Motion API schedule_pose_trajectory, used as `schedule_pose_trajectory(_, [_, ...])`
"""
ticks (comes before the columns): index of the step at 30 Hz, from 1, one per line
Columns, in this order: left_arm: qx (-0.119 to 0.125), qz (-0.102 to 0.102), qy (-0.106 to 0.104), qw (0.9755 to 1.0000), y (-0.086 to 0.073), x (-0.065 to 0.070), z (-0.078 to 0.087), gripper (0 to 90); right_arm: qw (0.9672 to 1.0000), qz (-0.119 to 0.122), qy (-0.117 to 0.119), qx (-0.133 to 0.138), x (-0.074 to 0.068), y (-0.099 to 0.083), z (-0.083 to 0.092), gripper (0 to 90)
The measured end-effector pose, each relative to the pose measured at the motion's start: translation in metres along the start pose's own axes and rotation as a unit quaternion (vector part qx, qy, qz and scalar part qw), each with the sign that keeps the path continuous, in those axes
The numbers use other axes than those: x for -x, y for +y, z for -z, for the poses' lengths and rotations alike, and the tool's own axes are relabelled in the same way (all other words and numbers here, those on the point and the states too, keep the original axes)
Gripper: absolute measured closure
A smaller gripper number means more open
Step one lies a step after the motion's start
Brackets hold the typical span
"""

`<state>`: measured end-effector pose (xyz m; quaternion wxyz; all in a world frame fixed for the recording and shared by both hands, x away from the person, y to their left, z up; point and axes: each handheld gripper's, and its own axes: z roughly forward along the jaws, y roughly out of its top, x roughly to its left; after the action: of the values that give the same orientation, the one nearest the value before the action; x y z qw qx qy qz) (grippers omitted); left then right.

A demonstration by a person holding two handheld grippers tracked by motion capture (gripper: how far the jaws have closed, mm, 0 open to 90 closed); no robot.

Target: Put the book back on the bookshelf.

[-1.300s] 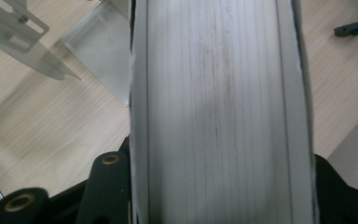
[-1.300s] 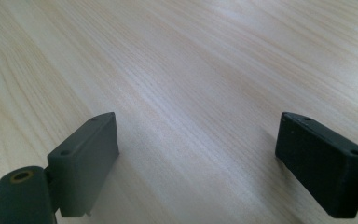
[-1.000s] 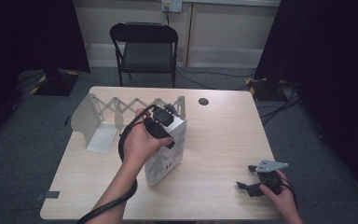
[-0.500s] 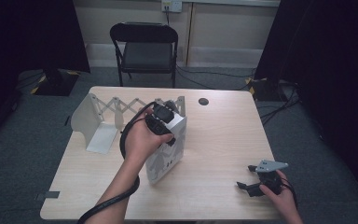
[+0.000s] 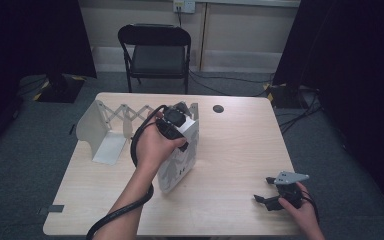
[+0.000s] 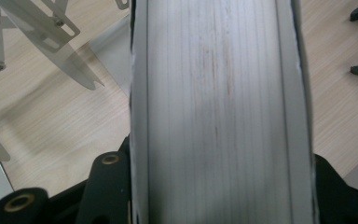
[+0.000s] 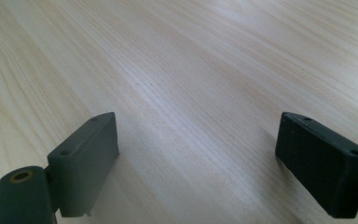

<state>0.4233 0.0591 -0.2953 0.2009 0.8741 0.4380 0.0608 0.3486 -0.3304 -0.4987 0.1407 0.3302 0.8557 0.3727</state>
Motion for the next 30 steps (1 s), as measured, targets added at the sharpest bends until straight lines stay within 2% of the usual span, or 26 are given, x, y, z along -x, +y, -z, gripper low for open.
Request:
schedule_pose_trajectory(2, [0.003, 0.011, 0.002, 0.9999, 0.000, -0.001, 0.001, 51.7, 1.0000, 0.000, 0.000, 0.000, 0.000, 0.000, 0.000, 12.7])
schedule_pose_trajectory(5, [0.000, 0.005, 0.005, 1.0000, 0.000, -0.005, 0.002, 51.7, 1.0000, 0.000, 0.000, 0.000, 0.000, 0.000, 0.000, 12.7])
schedule_pose_trajectory(6, [0.002, 0.014, 0.005, 0.9999, 0.000, -0.005, 0.002, 51.7, 1.0000, 0.000, 0.000, 0.000, 0.000, 0.000, 0.000, 12.7])
schedule_pose_trajectory(8, [0.001, 0.020, 0.006, 0.9998, 0.000, -0.007, 0.002, 51.7, 1.0000, 0.000, 0.000, 0.000, 0.000, 0.000, 0.000, 12.6])
schedule_pose_trajectory(9, [-0.001, 0.015, 0.008, 0.9999, 0.000, -0.008, 0.003, 51.7, 1.0000, 0.000, 0.000, 0.000, 0.000, 0.000, 0.000, 12.7])
schedule_pose_trajectory(14, [-0.001, 0.020, 0.011, 0.9997, 0.000, -0.011, 0.003, 51.7, 1.0000, 0.000, 0.000, 0.000, 0.000, 0.000, 0.000, 12.6])
schedule_pose_trajectory(16, [-0.001, 0.029, 0.010, 0.9995, 0.000, -0.012, 0.003, 51.7, 1.0000, 0.000, 0.000, 0.000, 0.000, 0.000, 0.000, 12.6])
schedule_pose_trajectory(17, [-0.001, 0.026, 0.011, 0.9996, 0.001, -0.012, 0.003, 51.7, 1.0000, 0.000, 0.000, 0.000, 0.000, 0.000, 0.000, 12.6])
schedule_pose_trajectory(19, [-0.001, 0.037, 0.011, 0.9992, 0.002, -0.013, 0.002, 51.7, 1.0000, 0.000, 0.000, 0.000, 0.000, 0.000, 0.000, 12.6])
schedule_pose_trajectory(27, [0.002, 0.043, 0.022, 0.9989, 0.007, -0.016, 0.002, 51.6, 1.0000, 0.000, 0.000, 0.000, 0.000, 0.000, 0.000, 12.7])
schedule_pose_trajectory(30, [0.007, 0.051, 0.023, 0.9984, 0.009, -0.016, 0.001, 51.6, 1.0000, 0.000, 0.000, 0.000, 0.000, 0.000, 0.000, 12.7])
